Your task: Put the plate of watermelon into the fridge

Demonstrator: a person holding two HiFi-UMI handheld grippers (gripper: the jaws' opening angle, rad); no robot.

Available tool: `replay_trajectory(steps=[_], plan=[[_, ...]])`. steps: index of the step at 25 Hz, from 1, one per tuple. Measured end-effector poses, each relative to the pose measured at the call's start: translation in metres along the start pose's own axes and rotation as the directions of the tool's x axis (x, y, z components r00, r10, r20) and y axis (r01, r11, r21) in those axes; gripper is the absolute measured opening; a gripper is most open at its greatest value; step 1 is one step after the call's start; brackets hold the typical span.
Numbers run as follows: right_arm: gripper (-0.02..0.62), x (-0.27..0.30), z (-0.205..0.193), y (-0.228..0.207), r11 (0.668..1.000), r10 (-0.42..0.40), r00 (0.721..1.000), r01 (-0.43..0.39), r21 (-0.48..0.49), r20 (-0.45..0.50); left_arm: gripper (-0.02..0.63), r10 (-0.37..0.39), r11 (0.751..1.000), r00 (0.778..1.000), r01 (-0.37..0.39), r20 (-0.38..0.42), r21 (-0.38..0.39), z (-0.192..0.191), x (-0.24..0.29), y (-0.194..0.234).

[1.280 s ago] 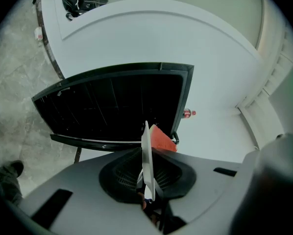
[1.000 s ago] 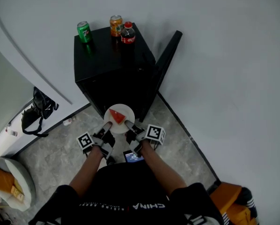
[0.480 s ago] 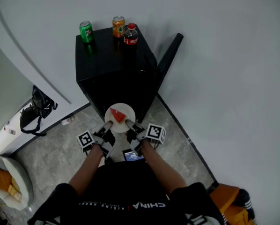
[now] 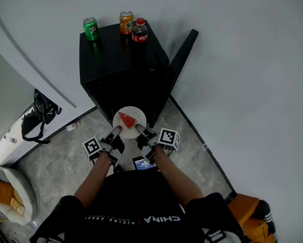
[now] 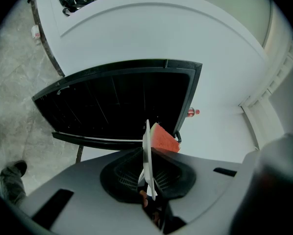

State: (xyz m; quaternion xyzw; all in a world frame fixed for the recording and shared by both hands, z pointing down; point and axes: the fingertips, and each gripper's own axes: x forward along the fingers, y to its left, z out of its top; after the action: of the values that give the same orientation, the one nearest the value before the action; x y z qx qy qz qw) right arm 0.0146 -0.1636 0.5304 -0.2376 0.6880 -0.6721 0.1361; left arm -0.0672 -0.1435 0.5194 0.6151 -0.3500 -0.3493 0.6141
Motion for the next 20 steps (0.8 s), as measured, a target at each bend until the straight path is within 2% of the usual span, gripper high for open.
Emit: replay_trajectory(steps=[4, 12, 20], plan=[[0.030, -0.002, 0.001, -0.001, 1.000, -0.010, 1.000, 0.009, -0.012, -0.005, 0.040, 0.007, 1.000, 1.000, -0.007, -0.002, -0.002, -0.002, 0.001, 0.001], [0.029, 0.001, 0.010, -0.011, 1.000, -0.017, 1.000, 0.018, 0.026, -0.011, 0.040, 0.032, 0.999, 0.999, -0.032, -0.010, -0.003, 0.000, 0.011, 0.006], [0.029, 0.025, 0.036, -0.022, 1.000, -0.012, 1.000, 0.012, 0.012, -0.016, 0.040, 0.058, 0.998, 0.998, -0.058, 0.009, 0.011, 0.021, 0.036, 0.025]])
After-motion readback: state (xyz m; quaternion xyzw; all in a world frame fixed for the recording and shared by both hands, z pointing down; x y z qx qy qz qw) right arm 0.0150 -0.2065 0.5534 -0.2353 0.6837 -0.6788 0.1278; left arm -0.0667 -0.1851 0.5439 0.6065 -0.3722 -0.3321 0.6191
